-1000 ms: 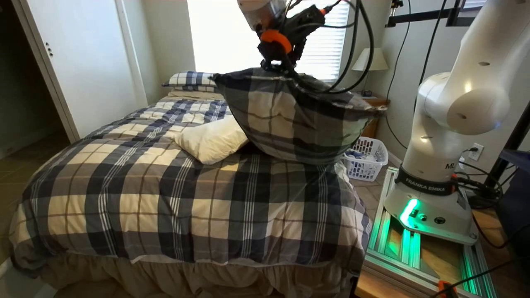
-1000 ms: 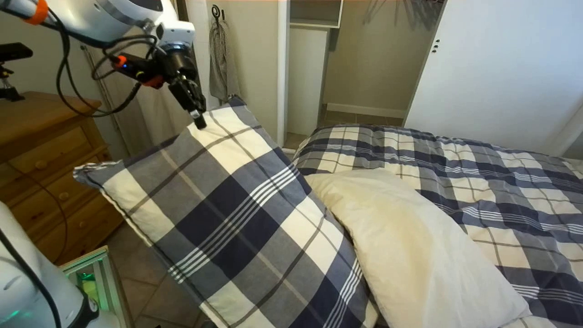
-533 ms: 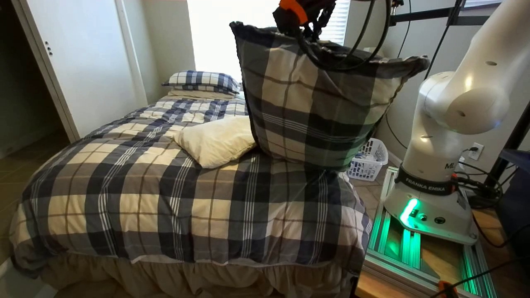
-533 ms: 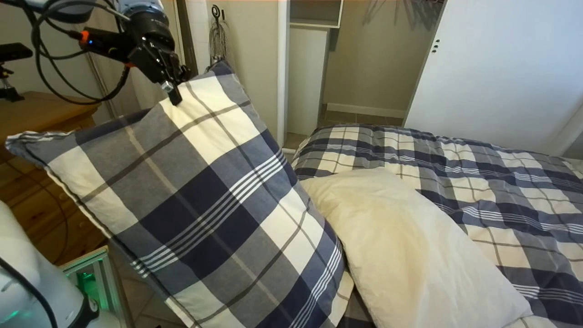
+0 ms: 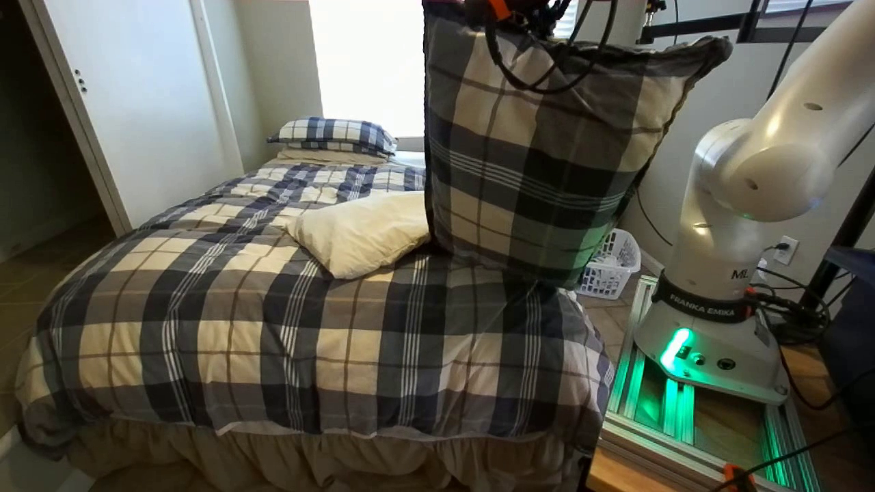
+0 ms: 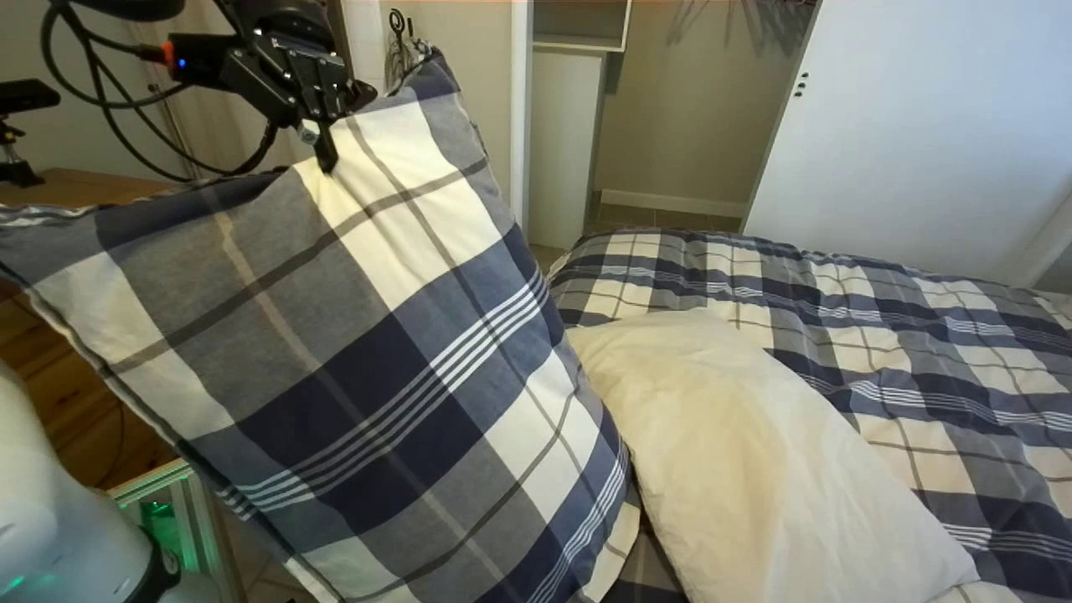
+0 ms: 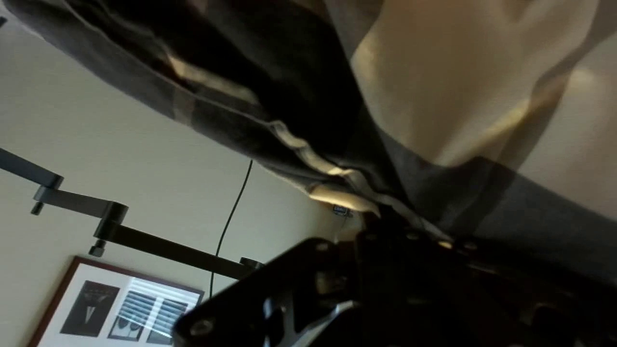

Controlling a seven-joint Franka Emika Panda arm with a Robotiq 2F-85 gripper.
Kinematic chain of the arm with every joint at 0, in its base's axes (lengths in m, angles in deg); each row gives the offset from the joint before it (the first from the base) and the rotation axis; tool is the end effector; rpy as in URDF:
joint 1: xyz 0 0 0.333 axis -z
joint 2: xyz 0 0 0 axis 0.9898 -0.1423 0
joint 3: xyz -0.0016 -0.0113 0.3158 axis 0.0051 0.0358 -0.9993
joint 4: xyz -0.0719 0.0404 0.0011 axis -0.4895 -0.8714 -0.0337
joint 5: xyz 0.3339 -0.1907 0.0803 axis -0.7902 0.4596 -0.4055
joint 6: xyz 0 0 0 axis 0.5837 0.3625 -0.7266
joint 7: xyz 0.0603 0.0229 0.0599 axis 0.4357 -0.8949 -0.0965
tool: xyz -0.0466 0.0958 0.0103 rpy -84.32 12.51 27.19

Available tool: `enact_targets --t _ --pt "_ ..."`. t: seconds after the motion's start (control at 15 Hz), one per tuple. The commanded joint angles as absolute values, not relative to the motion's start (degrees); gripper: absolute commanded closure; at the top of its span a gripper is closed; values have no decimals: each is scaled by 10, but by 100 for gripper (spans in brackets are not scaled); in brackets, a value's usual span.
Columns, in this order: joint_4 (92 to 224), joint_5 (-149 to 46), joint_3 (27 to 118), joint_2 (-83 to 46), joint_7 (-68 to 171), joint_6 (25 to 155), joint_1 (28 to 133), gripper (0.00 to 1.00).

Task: Push the white pillow backwards, then put the checked pillow on the white pillow

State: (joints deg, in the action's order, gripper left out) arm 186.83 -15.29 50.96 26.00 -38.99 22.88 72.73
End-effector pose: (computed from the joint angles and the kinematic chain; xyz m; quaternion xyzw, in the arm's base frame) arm 0.3373 0.1074 0.6076 0.6889 -0.5643 0.2347 0.3898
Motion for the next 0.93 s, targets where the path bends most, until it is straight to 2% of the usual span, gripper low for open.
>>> enact_targets --t 0.0,0.47,0.87 --pt "1866 -149 516 260 -393 225 725 98" --pt "1862 -104 545 281 -436 225 760 100" --pt "1850 -16 606 267 -478 348 786 100"
